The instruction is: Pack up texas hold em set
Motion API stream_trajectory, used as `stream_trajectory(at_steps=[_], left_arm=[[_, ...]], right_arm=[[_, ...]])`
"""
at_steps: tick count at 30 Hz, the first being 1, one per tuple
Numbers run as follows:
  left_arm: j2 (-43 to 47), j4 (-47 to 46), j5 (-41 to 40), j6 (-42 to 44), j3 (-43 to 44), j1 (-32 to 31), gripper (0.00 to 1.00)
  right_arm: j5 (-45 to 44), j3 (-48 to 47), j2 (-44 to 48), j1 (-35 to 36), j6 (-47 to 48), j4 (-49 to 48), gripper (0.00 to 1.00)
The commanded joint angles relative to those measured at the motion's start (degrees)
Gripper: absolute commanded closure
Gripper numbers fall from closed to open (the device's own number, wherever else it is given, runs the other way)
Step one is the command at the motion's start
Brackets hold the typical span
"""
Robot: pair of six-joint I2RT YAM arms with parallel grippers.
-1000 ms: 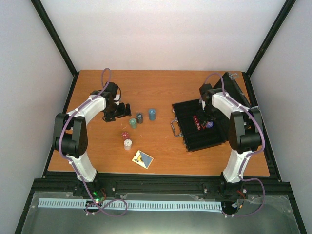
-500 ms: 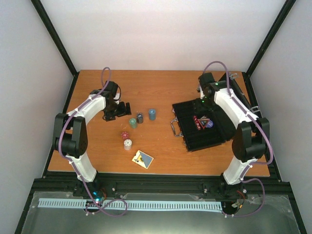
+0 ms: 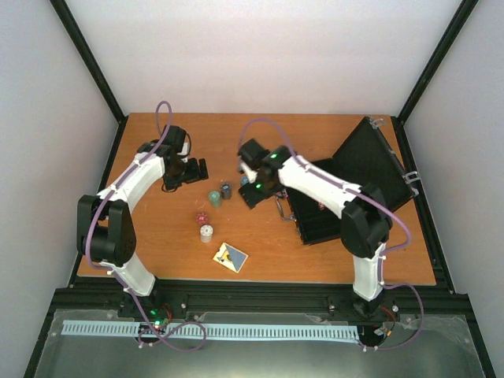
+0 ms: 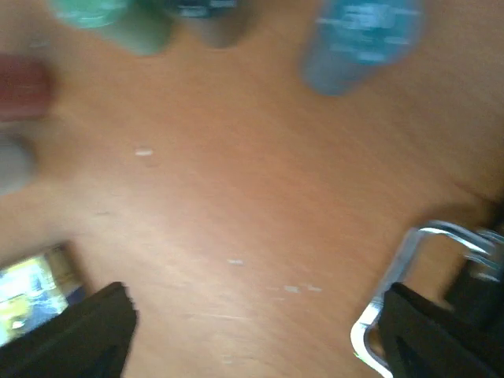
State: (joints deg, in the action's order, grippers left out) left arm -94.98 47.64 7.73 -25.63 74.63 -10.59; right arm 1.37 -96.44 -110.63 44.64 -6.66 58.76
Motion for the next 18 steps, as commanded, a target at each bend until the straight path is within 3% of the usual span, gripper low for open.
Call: stream_trajectory(at_steps=[1, 7, 18], left_arm=[[-1.3, 2.5, -4.3, 1.5, 4.1, 0.4, 0.00], [-2.7, 1.8, -5.8, 2.0, 5.7, 0.4, 0.00], [-3.1, 0.3, -7.1, 0.8, 4.1, 0.4, 0.00]], right_arm=[[3.7, -2.5, -0.9, 6.6, 4.4, 0.1, 0.08], [4.3, 0.2, 0.4, 14.0, 6.8, -0.5, 0.00], [7.4, 9.8, 2.3, 22.1, 8.3, -3.3, 0.00]])
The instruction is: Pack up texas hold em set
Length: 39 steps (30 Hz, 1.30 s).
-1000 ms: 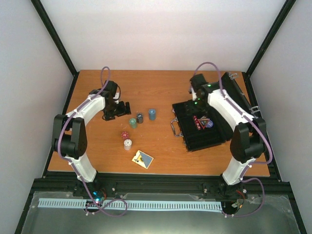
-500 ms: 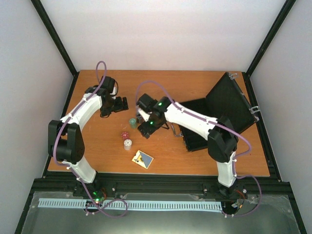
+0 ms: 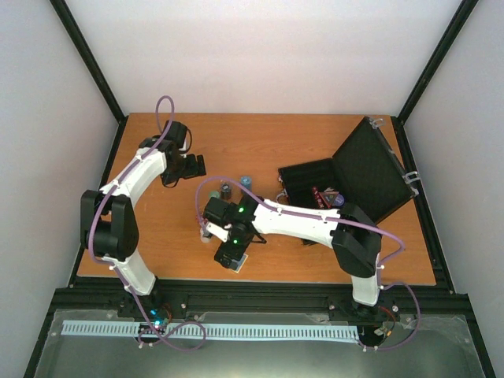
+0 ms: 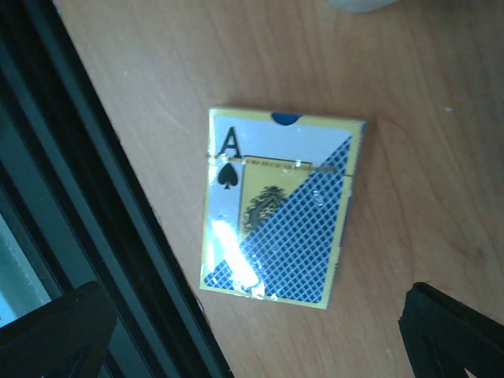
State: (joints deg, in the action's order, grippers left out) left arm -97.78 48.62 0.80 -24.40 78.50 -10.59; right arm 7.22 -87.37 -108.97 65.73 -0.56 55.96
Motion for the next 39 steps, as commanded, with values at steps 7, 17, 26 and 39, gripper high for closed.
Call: stream_trajectory(at_steps=[7, 17, 26, 39], left_arm=[[-1.8, -1.3, 0.9, -0.2, 0.2, 0.4, 0.00], [-2.3, -0.9, 3.0, 0.3, 1.7, 0.4, 0.00], [-1.4, -1.6, 4.3, 0.4, -0.1, 0.4, 0.00], [0.7, -3.1, 4.4, -0.3, -4.2, 0.4, 0.00]], right_arm=[[-0.4, -1.6, -3.9, 1.2, 3.3, 0.0, 0.00], [1.7, -3.9, -11.9, 1.2, 0.1, -1.2, 0.00], [-0.6, -5.0, -14.9, 1.4, -4.6, -2.1, 0.02], [-7.2, 0.6, -12.0, 1.5, -8.3, -2.3, 0.64]])
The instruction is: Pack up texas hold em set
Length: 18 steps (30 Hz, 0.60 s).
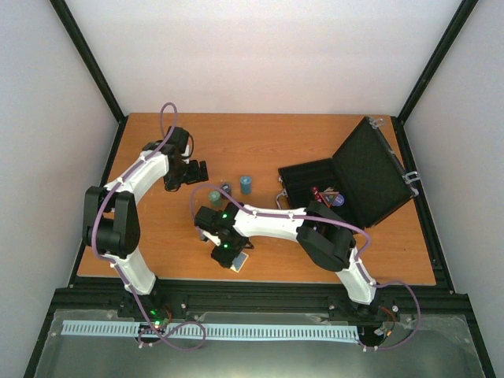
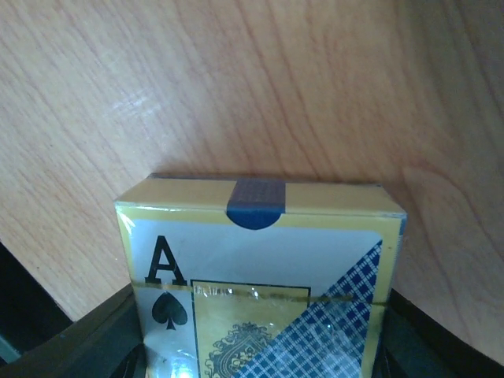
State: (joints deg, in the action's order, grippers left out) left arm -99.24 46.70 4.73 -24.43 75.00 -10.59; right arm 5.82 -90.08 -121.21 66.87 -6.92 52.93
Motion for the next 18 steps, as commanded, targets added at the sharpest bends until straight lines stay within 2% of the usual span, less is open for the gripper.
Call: stream_trajectory(at_steps=[1, 4, 8, 12, 18], left_arm=[[2.4, -1.3, 0.5, -0.4, -1.0, 0.4, 0.00], [2.8, -1.3, 0.5, -0.5, -1.2, 0.4, 0.00], [3.1, -1.5, 0.7, -0.8, -1.1, 0.4, 0.00], [3.1, -1.6, 1.1, -1.0, -1.0, 0.4, 0.00], [2.7, -1.6, 1.4, -1.0, -1.1, 0.4, 0.00]], right_arm=[[-7.9, 3.2, 1.6, 0.3, -2.1, 1.2, 0.64], [-13.3, 2.5, 5.9, -1.1, -3.1, 3.3, 0.64], [-14.7, 1.4, 12.7, -6.7, -4.5, 7.1, 0.65], [-17.9, 2.5, 17.7, -13.5, -4.7, 9.5, 0.65], [-22.3, 6.2, 20.0, -25.6, -4.4, 8.2, 0.66]])
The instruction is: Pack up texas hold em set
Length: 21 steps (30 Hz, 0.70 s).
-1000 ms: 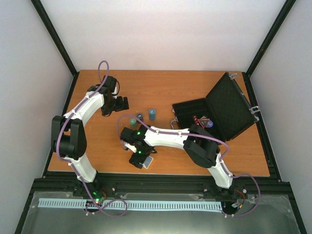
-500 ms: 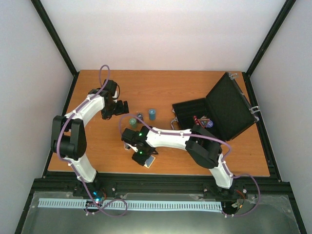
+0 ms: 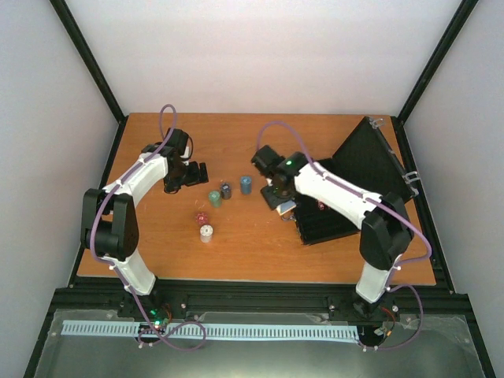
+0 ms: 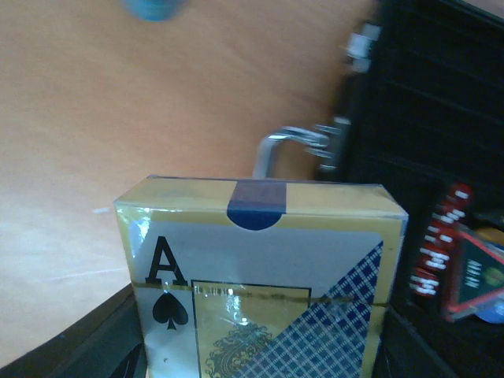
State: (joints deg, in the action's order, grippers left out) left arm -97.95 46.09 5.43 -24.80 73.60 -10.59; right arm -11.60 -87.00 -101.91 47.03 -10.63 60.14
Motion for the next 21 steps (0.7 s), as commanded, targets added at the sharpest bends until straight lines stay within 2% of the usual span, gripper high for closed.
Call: stream_trajectory(at_steps=[1, 8, 21], left_arm=[[1.2, -0.9, 0.7, -0.6, 0.3, 0.4, 0.00], [-0.4, -0.5, 1.0, -0.6, 0.7, 0.4, 0.00], [-3.6, 1.0, 0.2, 0.0, 3.8, 0.4, 0.00]], right_arm=[[-4.9, 3.6, 0.8, -7.9, -0.7, 0.2, 0.66], [-2.8, 5.8, -1.2, -18.0, 0.7, -4.5, 0.65], [2.0, 5.5, -6.9, -22.1, 3.2, -8.5, 0.65]])
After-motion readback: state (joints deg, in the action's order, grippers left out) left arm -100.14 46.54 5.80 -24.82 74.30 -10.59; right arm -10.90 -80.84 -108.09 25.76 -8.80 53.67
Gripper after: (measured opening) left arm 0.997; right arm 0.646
